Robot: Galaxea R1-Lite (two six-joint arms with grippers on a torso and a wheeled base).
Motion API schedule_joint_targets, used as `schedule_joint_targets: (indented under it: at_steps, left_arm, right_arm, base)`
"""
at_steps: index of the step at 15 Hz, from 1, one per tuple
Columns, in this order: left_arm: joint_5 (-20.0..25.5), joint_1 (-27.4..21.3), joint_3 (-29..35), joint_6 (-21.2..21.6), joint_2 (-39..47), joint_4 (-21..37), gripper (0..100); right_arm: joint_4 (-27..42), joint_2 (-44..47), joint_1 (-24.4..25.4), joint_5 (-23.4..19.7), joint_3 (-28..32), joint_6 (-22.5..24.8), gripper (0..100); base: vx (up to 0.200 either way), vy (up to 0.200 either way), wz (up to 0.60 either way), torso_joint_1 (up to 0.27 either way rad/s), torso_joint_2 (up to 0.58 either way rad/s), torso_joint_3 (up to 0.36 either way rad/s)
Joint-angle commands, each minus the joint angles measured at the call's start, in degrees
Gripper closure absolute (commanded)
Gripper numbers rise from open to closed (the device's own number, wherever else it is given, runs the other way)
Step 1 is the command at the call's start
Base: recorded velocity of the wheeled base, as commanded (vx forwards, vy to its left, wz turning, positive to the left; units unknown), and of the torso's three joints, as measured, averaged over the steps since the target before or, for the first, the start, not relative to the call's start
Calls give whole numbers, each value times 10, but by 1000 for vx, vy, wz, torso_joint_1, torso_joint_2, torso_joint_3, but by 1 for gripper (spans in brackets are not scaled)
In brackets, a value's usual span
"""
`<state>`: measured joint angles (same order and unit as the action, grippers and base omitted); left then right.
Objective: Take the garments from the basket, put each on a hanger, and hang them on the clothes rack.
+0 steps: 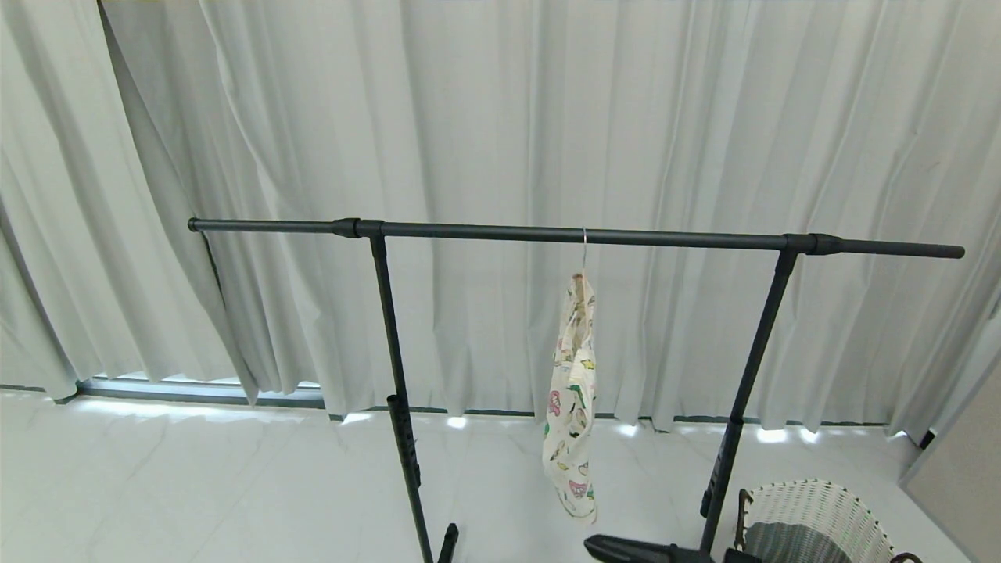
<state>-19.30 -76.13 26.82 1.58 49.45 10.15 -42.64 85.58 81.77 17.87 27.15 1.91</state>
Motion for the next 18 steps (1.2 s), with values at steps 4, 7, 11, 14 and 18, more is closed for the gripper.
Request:
schedule_joint_targets:
  at_steps: [4, 7, 11, 14, 18]
  left_arm:
    - [-17, 85, -7, 1, 1, -1, 100]
    - [-31, 170, 7, 2, 2, -7, 100]
    - [-32, 221, 54, 3, 29, -58, 100]
    - [-32, 236, 89, 3, 59, -93, 100]
    - [-32, 236, 101, 45, 61, -104, 100]
  right_arm:
    - [2, -19, -39, 1, -1, 2, 0]
    - [2, -25, -54, 1, -10, 5, 0]
    - [2, -22, -62, 1, -10, -2, 0]
    - [2, -9, -74, 1, -8, -3, 0]
    - [2, 51, -74, 1, 49, -60, 0]
  base:
    - [0, 0, 0, 0, 0, 0]
    - [0, 0, 0, 0, 0, 0]
    - [0, 0, 0, 0, 0, 0]
    - [0, 0, 0, 0, 0, 0]
    - [0, 0, 0, 0, 0, 0]
